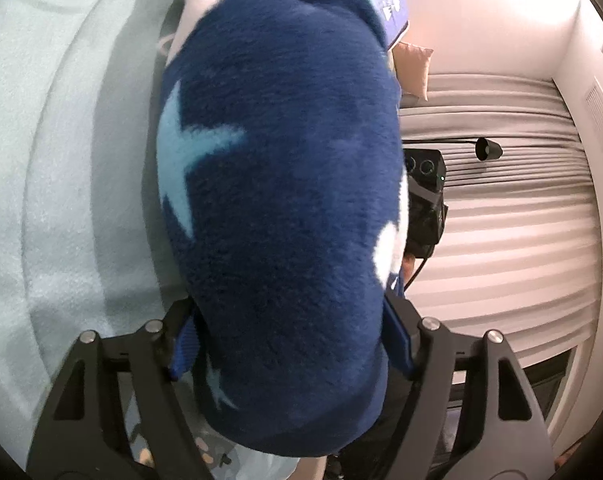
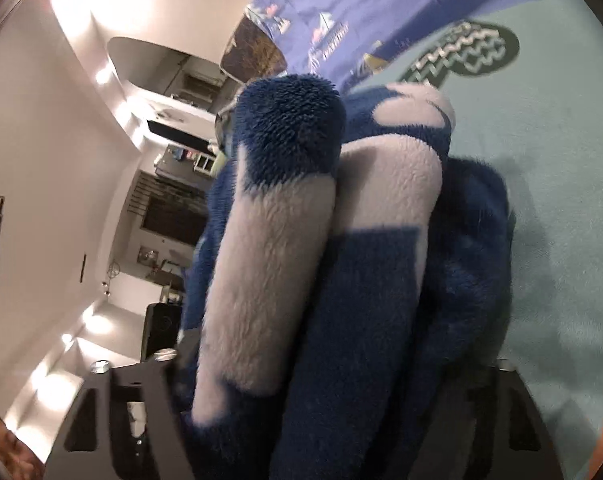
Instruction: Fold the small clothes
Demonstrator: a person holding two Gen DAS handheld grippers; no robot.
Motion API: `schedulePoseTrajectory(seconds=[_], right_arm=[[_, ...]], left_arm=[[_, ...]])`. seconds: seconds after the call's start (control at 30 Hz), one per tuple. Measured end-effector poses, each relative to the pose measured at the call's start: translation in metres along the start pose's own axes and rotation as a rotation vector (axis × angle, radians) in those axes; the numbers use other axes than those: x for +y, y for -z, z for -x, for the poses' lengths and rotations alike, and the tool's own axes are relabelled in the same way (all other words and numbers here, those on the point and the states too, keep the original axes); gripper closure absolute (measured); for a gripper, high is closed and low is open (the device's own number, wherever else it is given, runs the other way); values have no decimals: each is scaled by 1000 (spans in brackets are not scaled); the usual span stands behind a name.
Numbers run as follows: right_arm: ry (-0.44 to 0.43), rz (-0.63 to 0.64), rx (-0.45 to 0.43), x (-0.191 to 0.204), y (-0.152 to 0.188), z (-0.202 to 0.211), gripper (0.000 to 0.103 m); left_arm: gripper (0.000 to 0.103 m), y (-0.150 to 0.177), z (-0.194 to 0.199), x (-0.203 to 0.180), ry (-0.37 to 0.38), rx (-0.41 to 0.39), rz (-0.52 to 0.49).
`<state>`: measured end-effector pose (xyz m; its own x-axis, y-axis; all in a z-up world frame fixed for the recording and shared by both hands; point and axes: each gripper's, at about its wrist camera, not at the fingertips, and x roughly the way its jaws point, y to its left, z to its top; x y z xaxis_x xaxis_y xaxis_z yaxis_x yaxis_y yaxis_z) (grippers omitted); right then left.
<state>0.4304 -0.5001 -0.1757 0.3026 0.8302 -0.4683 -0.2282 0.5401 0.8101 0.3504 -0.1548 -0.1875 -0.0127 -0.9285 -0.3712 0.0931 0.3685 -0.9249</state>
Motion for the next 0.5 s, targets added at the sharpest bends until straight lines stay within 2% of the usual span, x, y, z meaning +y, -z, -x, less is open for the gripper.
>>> schedulePoseTrajectory(seconds=[0.07,0.2,0.33,0.5], right_arm=[[15,10,-19,12,0,4,43],[10,45,-67,49,-2,16,45],[-7,130,-110,106,-14,31,45],[0,211,-138,184,-41,22,45]], left_arm=[[29,0,7,-11,23,-9,-15],[29,0,31,-47,33,-35,-107],[29,-5,66,-88,39,-70,-198],[29,-18,119,-123,55,-132,-261]])
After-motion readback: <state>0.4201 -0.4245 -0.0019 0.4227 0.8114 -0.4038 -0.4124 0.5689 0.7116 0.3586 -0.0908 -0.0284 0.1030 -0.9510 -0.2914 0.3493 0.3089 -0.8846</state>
